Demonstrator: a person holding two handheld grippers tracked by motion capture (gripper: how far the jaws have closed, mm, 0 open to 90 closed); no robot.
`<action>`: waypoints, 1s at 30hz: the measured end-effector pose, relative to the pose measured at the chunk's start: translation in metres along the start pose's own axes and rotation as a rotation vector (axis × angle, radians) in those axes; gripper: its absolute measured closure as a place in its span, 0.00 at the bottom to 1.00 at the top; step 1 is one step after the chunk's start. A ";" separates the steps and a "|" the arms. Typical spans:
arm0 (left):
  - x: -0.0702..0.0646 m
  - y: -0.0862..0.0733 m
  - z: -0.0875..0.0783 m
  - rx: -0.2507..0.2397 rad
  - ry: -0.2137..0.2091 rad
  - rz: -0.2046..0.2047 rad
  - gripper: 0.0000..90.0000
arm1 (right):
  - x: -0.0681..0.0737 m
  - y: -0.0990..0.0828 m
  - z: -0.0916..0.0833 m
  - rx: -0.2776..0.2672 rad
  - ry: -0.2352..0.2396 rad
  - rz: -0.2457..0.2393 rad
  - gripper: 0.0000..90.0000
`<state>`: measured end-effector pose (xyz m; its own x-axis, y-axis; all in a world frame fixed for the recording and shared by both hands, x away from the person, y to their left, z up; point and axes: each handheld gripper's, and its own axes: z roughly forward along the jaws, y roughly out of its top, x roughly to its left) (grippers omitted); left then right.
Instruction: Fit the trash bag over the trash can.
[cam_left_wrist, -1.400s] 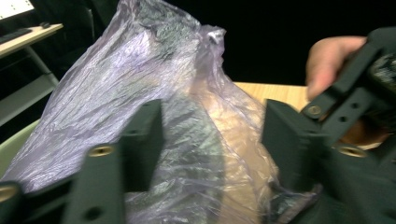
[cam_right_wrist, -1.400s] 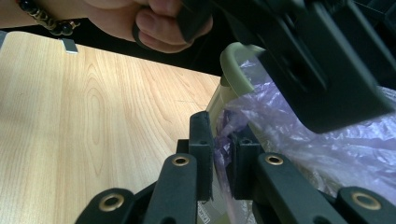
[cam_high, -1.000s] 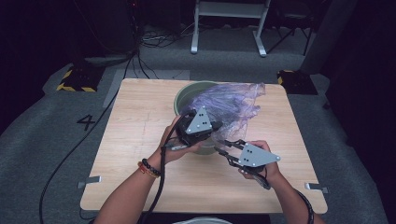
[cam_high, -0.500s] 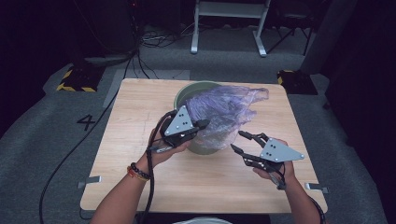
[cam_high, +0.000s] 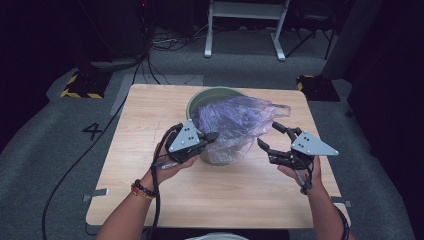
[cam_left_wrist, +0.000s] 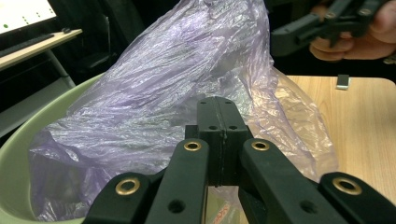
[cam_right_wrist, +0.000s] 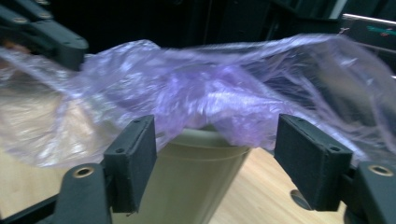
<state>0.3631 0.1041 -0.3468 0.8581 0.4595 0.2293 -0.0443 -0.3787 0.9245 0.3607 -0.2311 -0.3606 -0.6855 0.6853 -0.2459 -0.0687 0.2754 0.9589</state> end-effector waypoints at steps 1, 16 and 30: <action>0.000 -0.001 0.000 0.001 0.000 0.000 1.00 | -0.001 0.000 0.002 0.002 -0.007 -0.004 0.31; 0.003 -0.012 -0.009 -0.006 0.019 -0.022 1.00 | 0.002 0.006 0.015 -0.001 0.035 0.034 0.94; 0.007 -0.019 -0.025 -0.011 0.081 -0.035 0.98 | 0.002 -0.006 0.008 0.030 0.052 0.021 1.00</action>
<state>0.3571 0.1350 -0.3552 0.8152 0.5356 0.2202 -0.0213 -0.3523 0.9356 0.3651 -0.2261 -0.3681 -0.7231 0.6556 -0.2177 -0.0329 0.2820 0.9588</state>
